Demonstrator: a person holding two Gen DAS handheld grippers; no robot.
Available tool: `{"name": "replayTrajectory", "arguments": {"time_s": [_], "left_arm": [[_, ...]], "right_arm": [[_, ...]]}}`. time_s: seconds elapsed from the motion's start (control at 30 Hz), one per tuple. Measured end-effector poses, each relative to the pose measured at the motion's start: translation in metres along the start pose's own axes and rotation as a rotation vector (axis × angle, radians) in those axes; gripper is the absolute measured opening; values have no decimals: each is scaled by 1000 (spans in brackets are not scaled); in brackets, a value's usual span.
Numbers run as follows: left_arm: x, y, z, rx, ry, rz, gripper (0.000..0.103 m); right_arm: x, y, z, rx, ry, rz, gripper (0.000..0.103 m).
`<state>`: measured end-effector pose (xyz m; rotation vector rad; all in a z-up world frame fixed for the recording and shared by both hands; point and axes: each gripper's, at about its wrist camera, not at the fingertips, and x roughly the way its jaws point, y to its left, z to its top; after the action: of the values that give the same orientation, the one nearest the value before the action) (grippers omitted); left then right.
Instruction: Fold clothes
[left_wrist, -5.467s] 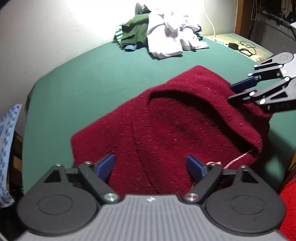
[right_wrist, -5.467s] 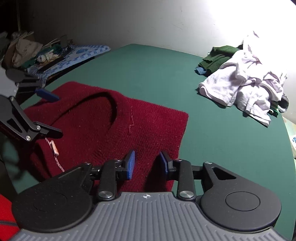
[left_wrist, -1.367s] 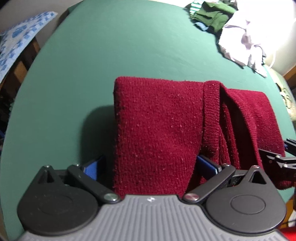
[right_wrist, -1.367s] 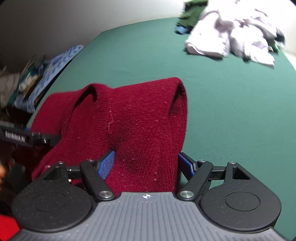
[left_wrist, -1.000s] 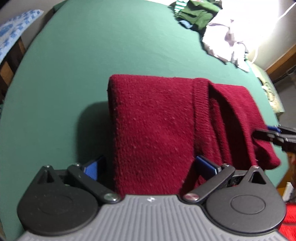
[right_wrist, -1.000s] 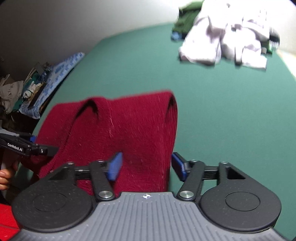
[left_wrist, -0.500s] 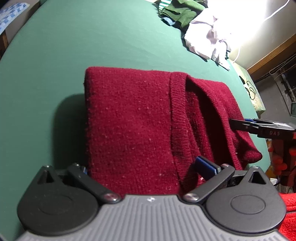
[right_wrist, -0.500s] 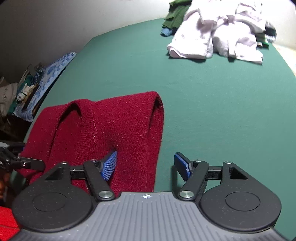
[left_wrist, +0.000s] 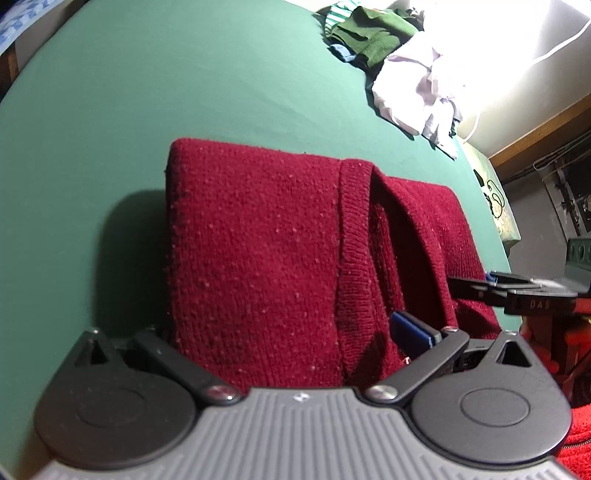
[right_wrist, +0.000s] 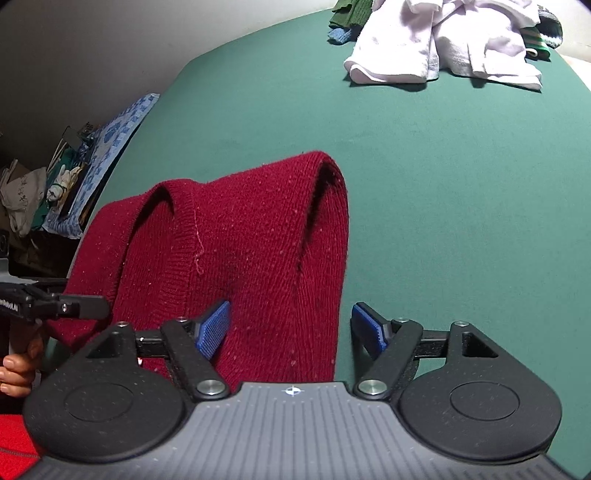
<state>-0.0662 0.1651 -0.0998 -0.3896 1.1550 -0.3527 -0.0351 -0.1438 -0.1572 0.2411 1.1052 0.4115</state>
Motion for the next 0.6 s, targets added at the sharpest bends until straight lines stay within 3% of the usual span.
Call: {"name": "replayTrajectory", "arguments": {"time_s": [0.17,0.33,0.47,0.6], "left_arm": [[1,-5,-3,35,24,29,102],[0,-5,-4,32,29,35,102],[1,-7,-5,42,26,44,102],[1,-8,-7,39,11,50,101]], "right_arm": [[-2,3,1,18,14,11,67],[-2,8,-1,-2,12,-11,67],[3,4,-2,41,17,-17,73],[4,6,-3,39,14,-3,70]]}}
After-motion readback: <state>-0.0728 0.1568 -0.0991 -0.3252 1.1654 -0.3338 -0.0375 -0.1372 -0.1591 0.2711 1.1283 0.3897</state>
